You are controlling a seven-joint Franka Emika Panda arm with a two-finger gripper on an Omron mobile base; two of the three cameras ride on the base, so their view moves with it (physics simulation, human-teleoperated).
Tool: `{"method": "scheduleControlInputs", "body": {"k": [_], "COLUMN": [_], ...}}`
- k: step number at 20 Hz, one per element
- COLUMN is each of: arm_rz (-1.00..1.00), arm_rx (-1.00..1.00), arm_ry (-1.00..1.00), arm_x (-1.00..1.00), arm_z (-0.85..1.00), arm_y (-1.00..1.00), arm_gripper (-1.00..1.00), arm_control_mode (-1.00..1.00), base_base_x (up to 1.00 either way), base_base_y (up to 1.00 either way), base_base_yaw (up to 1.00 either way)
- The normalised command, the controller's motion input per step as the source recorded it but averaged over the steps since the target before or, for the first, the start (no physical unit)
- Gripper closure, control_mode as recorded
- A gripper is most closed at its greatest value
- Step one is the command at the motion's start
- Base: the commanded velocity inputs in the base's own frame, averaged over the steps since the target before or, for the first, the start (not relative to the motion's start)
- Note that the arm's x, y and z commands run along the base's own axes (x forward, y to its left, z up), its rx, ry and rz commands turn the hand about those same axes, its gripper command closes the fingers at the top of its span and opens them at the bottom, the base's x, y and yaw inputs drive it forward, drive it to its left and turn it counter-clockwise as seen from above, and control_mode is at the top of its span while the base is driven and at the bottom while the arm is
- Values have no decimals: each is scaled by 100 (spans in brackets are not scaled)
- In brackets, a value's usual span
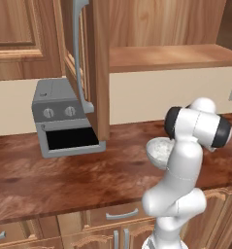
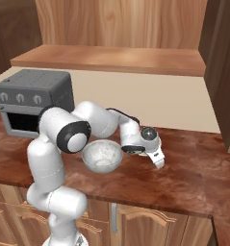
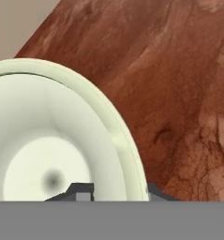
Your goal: Pick up the bowls on the counter and stack them on top of one another in the open cabinet. Place the smaller bowl on top of the larger bowl.
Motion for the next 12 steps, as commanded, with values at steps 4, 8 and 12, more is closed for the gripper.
{"method": "scheduleControlInputs", "body": {"k": [4, 8, 12], "arm_rz": [-11, -4, 2], "arm_rx": [5, 8, 8], "arm_ry": [0, 0, 2], "arm_x": [19, 3, -10], "arm_z": [74, 79, 76], "arm_y": [5, 0, 0], "arm_gripper": [100, 100, 100], "arm_control_mode": [-100, -100, -100], "base_base_x": [0, 0, 0], "base_base_y": [0, 0, 0], "base_base_yaw": [0, 0, 0]}}
